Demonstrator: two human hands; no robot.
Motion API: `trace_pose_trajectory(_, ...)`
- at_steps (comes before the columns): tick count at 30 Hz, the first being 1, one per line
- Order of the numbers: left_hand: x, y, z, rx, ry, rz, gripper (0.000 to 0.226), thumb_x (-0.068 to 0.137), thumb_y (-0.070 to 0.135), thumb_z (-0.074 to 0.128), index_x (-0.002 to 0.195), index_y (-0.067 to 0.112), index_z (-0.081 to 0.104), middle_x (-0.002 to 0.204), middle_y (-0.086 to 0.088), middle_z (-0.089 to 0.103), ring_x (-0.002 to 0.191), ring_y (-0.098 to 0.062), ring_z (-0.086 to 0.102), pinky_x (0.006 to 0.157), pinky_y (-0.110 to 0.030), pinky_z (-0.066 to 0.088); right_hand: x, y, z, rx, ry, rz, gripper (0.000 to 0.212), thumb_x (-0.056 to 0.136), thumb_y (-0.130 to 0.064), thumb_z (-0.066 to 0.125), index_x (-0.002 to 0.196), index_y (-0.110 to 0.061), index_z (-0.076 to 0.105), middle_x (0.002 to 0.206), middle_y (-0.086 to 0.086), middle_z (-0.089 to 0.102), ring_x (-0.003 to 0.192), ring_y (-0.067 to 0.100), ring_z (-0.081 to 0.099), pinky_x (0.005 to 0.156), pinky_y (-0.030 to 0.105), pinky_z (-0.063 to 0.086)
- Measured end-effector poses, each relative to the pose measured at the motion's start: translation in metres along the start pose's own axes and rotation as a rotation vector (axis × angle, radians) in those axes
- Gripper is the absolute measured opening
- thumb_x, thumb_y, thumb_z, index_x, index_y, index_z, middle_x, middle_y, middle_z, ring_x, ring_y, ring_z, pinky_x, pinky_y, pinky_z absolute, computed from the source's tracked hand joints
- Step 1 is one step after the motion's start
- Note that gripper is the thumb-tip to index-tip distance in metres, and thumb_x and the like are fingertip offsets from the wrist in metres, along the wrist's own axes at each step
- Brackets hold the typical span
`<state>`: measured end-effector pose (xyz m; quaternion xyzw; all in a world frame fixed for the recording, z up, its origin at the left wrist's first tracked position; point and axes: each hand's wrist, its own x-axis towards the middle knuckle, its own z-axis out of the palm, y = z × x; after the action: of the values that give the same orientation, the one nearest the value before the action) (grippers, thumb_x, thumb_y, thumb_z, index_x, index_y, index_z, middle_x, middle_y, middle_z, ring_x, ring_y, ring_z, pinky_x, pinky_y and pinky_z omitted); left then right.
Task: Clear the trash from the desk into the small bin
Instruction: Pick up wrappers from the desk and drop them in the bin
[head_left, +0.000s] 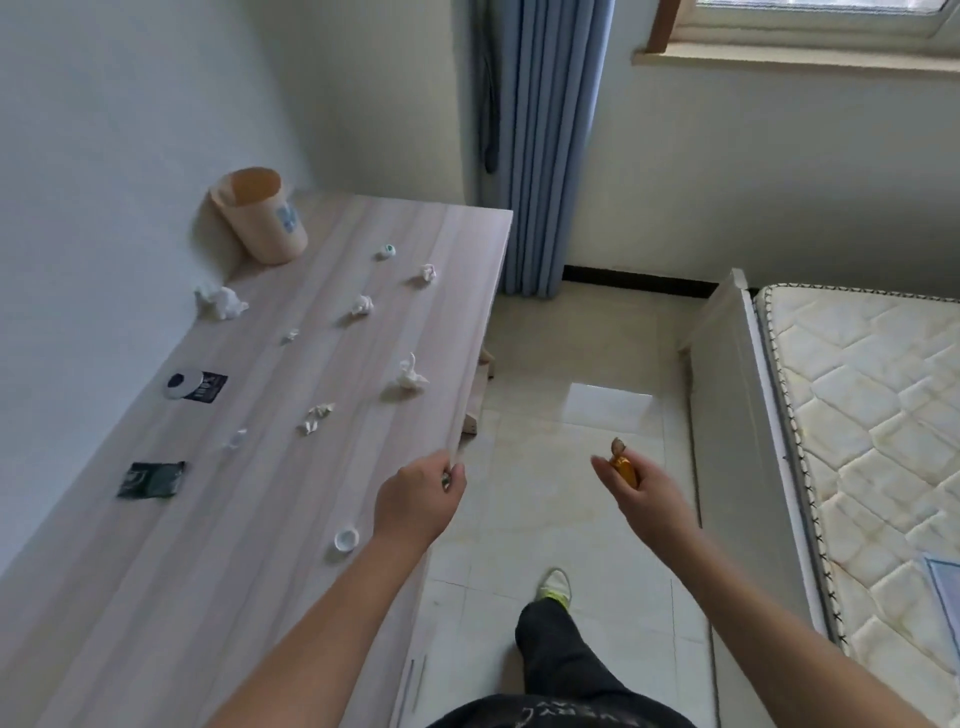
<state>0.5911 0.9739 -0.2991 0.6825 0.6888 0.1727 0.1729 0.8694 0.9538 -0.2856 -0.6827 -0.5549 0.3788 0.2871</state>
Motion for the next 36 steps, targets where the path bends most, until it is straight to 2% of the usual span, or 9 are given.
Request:
trace_pose_trajectory(4,0.036,0.004,-0.002,0.01,0.022,-0.122,0.034,0.087,0.033,0.054,0.062,0.017,0.036,0.051,-0.001,0.046,0.05,-0.03,0.047,0.045,-0.032,0.036,0.073,-0.016,-0.002,-0.065,-0.041,-0.019,0.051,0.085,-0.057,0.053,0.067,-0.011,0.045,0.049,-0.007,0.038,0.041,0.005,0.036,0.046,0.026,0.028)
trace_pose_trajectory(9,0.105,0.03,-0.016,0.01,0.007,-0.155,0.032,0.087,0.034,0.055,0.064,0.014,0.046,0.058,-0.01,0.057,0.06,-0.034,0.054,0.052,-0.036,0.043,0.164,-0.04,-0.017,-0.056,-0.15,-0.089,0.046,0.084,-0.053,0.057,0.06,-0.018,0.04,0.05,-0.006,0.036,0.044,0.011,0.034,0.047,0.03,0.03)
trace_pose_trajectory(15,0.161,0.044,-0.037,-0.012,-0.01,-0.142,0.033,0.089,0.04,0.054,0.066,0.02,0.042,0.055,-0.002,0.049,0.058,-0.028,0.05,0.053,-0.035,0.041,0.246,-0.085,-0.026,-0.029,-0.235,-0.139,0.046,0.081,-0.059,0.057,0.068,-0.015,0.049,0.052,-0.003,0.045,0.045,0.013,0.041,0.045,0.029,0.037)
trace_pose_trajectory(19,0.197,0.042,-0.046,-0.013,-0.006,-0.15,0.035,0.09,0.042,0.053,0.068,0.016,0.044,0.056,-0.003,0.051,0.059,-0.029,0.052,0.055,-0.037,0.043,0.296,-0.126,-0.023,-0.061,-0.247,-0.231,0.04,0.083,-0.054,0.058,0.067,-0.018,0.051,0.053,-0.006,0.049,0.043,0.004,0.043,0.045,0.024,0.036)
trace_pose_trajectory(23,0.237,0.03,-0.057,0.001,0.095,-0.146,0.036,0.089,0.046,0.055,0.069,0.018,0.047,0.054,0.001,0.048,0.058,-0.027,0.052,0.053,-0.036,0.044,0.346,-0.171,-0.009,-0.158,-0.246,-0.348,0.041,0.084,-0.054,0.056,0.062,-0.022,0.045,0.053,-0.005,0.046,0.045,0.011,0.04,0.047,0.024,0.034)
trace_pose_trajectory(26,0.271,0.012,-0.069,0.003,0.182,-0.163,0.038,0.087,0.049,0.058,0.067,0.018,0.047,0.054,-0.002,0.05,0.055,-0.027,0.051,0.05,-0.033,0.041,0.383,-0.203,0.011,-0.207,-0.265,-0.424,0.042,0.084,-0.054,0.055,0.06,-0.022,0.042,0.051,-0.005,0.042,0.043,0.012,0.037,0.045,0.025,0.033)
trace_pose_trajectory(29,0.302,-0.007,-0.085,-0.006,0.25,-0.227,0.037,0.086,0.045,0.06,0.067,0.015,0.049,0.051,-0.005,0.049,0.055,-0.031,0.051,0.049,-0.033,0.039,0.415,-0.23,0.035,-0.254,-0.311,-0.463,0.04,0.086,-0.05,0.055,0.06,-0.024,0.041,0.05,-0.007,0.04,0.042,0.011,0.036,0.044,0.024,0.032)
trace_pose_trajectory(31,0.319,-0.02,-0.096,-0.014,0.302,-0.267,0.035,0.086,0.04,0.061,0.065,0.015,0.047,0.049,-0.006,0.047,0.054,-0.033,0.048,0.049,-0.031,0.032,0.435,-0.249,0.051,-0.301,-0.352,-0.49,0.041,0.086,-0.048,0.056,0.059,-0.023,0.038,0.051,-0.007,0.037,0.044,0.013,0.034,0.045,0.027,0.031)
trace_pose_trajectory(36,0.361,-0.051,-0.118,0.019,0.373,-0.329,0.033,0.084,0.035,0.059,0.063,0.016,0.041,0.051,-0.002,0.048,0.052,-0.03,0.045,0.049,-0.028,0.027,0.479,-0.286,0.087,-0.382,-0.392,-0.536,0.036,0.085,-0.047,0.056,0.061,-0.024,0.042,0.054,-0.004,0.045,0.044,0.013,0.039,0.045,0.029,0.035)
